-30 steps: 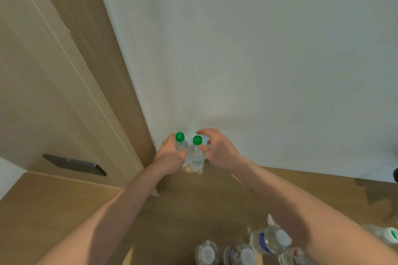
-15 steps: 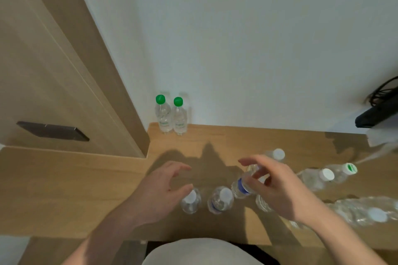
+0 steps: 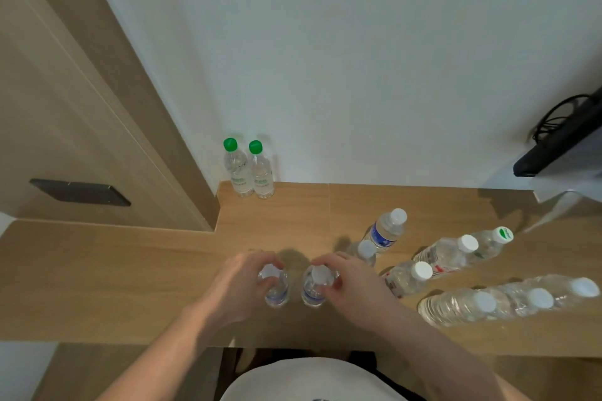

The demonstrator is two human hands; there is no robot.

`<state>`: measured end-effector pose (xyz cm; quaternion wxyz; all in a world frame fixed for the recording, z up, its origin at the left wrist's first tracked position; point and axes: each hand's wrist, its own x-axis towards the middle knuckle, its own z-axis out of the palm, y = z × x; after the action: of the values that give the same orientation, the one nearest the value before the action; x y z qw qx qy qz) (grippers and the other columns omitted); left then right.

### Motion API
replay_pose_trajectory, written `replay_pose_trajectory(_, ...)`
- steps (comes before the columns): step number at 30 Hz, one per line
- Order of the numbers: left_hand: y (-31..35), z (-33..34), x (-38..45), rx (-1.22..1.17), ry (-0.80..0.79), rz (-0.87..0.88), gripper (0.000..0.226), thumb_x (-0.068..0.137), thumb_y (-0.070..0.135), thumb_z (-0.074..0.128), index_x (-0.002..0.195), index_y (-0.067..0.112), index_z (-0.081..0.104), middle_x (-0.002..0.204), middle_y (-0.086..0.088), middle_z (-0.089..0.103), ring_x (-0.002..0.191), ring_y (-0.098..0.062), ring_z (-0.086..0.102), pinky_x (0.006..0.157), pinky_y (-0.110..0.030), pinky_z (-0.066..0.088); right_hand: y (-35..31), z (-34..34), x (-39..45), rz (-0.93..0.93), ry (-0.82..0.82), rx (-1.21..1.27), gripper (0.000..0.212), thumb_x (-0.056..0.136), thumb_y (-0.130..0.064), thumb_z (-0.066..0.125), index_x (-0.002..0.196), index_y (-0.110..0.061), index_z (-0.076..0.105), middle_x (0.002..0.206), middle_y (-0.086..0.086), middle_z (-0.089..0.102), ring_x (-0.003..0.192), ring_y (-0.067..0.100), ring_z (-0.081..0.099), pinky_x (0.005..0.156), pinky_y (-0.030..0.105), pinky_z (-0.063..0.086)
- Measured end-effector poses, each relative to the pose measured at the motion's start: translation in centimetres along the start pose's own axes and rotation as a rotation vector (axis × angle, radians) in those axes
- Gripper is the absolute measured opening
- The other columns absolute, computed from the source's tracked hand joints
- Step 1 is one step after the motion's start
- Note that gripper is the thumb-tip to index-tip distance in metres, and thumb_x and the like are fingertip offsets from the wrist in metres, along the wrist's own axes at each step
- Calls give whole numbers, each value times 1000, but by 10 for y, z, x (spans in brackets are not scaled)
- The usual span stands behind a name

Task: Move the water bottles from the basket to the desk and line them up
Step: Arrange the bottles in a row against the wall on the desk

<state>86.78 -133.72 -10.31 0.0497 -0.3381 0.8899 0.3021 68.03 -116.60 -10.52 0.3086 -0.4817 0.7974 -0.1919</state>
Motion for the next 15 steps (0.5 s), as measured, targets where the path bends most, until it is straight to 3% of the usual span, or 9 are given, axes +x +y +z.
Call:
replay_pose_trajectory(5, 5, 16, -2, 15, 152, -42, 28, 100, 41, 66, 128, 44, 62, 123, 22, 68, 106, -1, 60, 90, -30, 56, -1, 10, 6, 19, 26, -5, 40, 98, -36, 72, 136, -39, 60, 127, -21, 57, 91, 2, 58, 93, 26, 51)
replay_pose_trajectory(10, 14, 20, 1, -12, 165, -62, 37, 96, 42, 71, 132, 38, 65, 125, 16, 69, 106, -5, 65, 91, -29, 57, 2, 14, 10, -6, 52, -17, 31, 98, -30, 73, 128, -34, 67, 113, -18, 54, 97, 0, 52, 93, 24, 47)
replay_pose_trajectory(15, 17, 20, 7, 80, 183, -84, 30, 96, 28, 65, 125, 33, 70, 120, 12, 73, 109, -10, 63, 87, -27, 49, 8, 17, 17, -53, 70, -10, 23, 94, -22, 75, 113, -32, 68, 102, -17, 50, 88, 9, 60, 87, 32, 57)
